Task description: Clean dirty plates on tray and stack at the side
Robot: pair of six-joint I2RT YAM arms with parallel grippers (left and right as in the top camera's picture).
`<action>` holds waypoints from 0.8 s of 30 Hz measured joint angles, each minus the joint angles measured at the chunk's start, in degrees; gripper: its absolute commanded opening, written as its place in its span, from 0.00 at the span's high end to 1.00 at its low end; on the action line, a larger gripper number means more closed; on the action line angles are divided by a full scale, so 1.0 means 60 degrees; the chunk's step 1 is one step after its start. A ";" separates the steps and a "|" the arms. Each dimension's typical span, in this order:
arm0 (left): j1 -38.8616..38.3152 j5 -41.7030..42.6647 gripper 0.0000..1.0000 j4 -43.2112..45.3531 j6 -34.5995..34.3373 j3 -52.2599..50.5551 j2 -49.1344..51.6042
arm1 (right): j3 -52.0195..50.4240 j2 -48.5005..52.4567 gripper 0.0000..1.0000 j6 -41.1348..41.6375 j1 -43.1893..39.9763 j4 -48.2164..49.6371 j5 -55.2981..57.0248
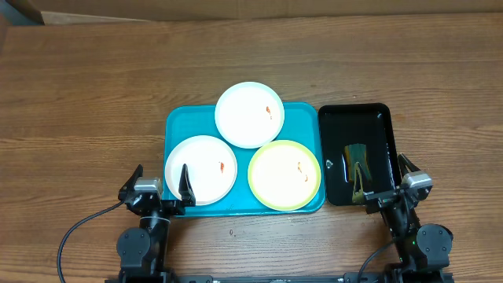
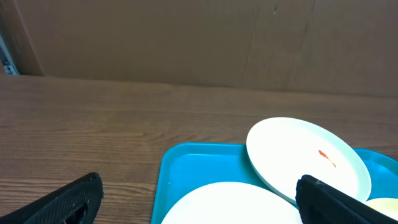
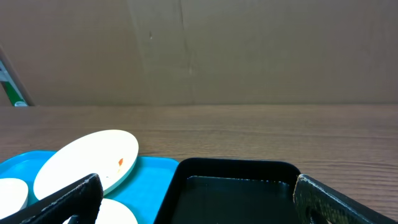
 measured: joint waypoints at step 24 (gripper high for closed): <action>-0.0189 -0.0004 0.00 0.0004 0.0000 0.0000 0.0000 | 0.0000 0.0058 0.00 0.0000 0.0280 0.0000 0.0007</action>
